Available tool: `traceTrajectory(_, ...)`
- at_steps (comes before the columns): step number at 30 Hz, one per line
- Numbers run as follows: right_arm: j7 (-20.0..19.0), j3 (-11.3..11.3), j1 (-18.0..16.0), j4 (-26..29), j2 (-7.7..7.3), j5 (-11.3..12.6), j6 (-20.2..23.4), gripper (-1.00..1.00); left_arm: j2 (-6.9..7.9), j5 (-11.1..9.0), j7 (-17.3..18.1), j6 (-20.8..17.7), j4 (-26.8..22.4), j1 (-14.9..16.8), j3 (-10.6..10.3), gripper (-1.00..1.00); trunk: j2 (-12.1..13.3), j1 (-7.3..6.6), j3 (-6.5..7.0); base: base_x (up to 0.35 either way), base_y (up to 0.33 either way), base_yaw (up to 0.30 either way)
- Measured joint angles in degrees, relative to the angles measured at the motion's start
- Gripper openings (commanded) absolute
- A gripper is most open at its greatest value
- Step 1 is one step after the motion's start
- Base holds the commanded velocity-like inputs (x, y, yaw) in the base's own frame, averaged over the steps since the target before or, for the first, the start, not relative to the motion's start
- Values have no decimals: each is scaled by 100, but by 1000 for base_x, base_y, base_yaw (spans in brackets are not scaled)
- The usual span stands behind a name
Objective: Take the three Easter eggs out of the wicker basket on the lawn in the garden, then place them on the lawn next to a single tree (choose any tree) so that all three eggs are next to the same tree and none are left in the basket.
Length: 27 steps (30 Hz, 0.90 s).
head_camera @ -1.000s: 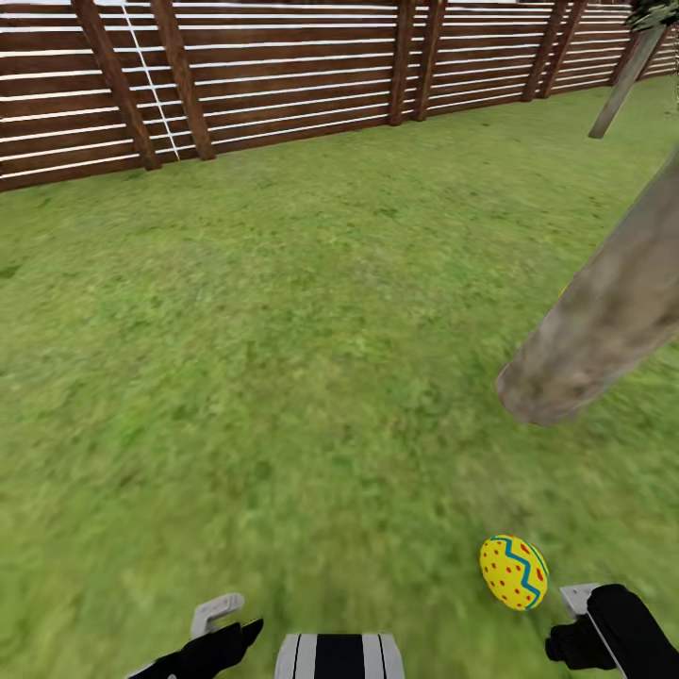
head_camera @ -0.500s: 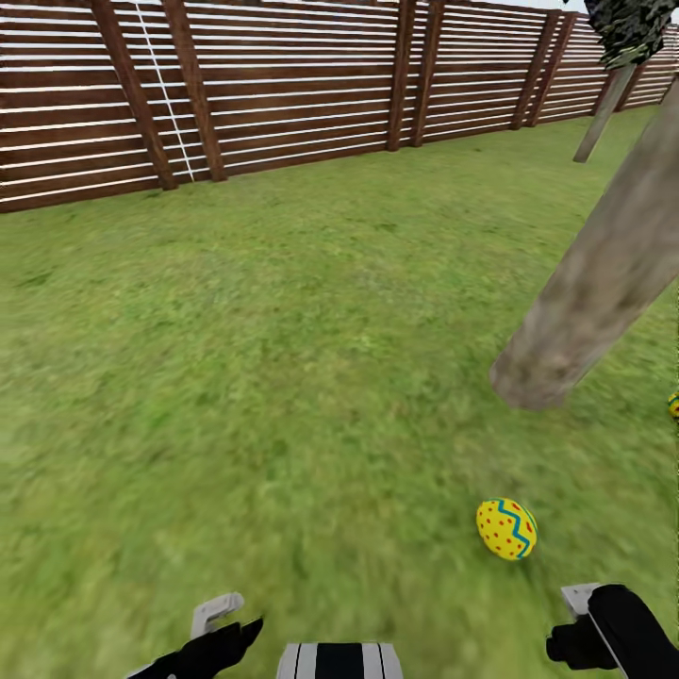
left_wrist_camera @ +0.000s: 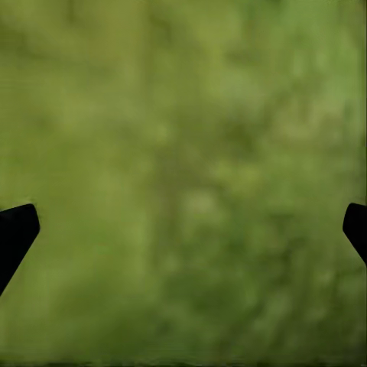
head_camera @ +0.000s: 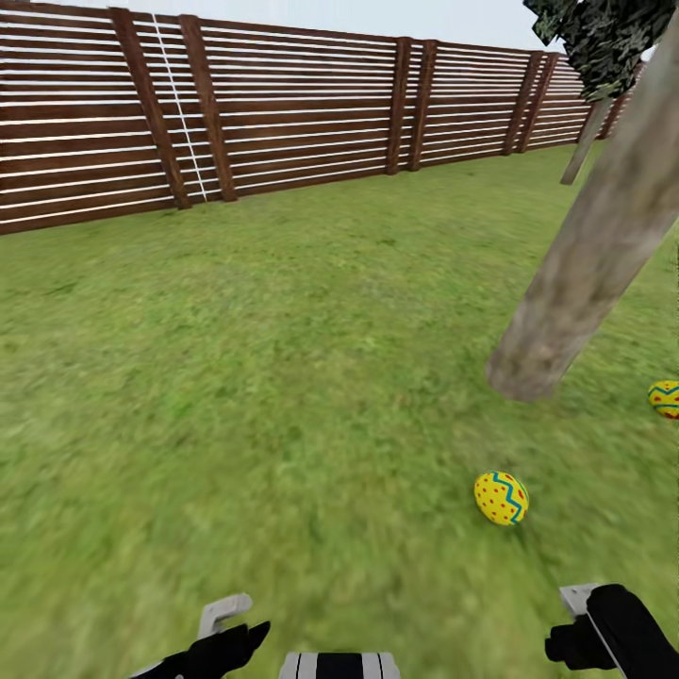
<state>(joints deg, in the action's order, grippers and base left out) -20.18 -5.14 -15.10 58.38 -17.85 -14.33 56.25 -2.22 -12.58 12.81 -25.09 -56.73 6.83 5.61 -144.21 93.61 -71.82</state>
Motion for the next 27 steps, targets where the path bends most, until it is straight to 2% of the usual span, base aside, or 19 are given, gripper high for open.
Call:
traceTrajectory(7,0,5,0,1,1,-2,2,100,0,0,-2,1,3,0,-22,100,9,-20,169,-33,13,0)
traceTrajectory(11,0,0,0,1,0,5,1,100,-4,-5,-2,2,174,0,-37,100,15,-31,292,-1,0,0)
traceTrajectory(16,-3,-7,0,1,0,7,1,100,-72,-6,-5,2,249,0,-41,100,21,-44,440,0,0,0)
traceTrajectory(27,0,-7,0,1,0,6,10,100,-88,0,-10,9,266,0,-35,100,36,-72,689,-7,-7,0)
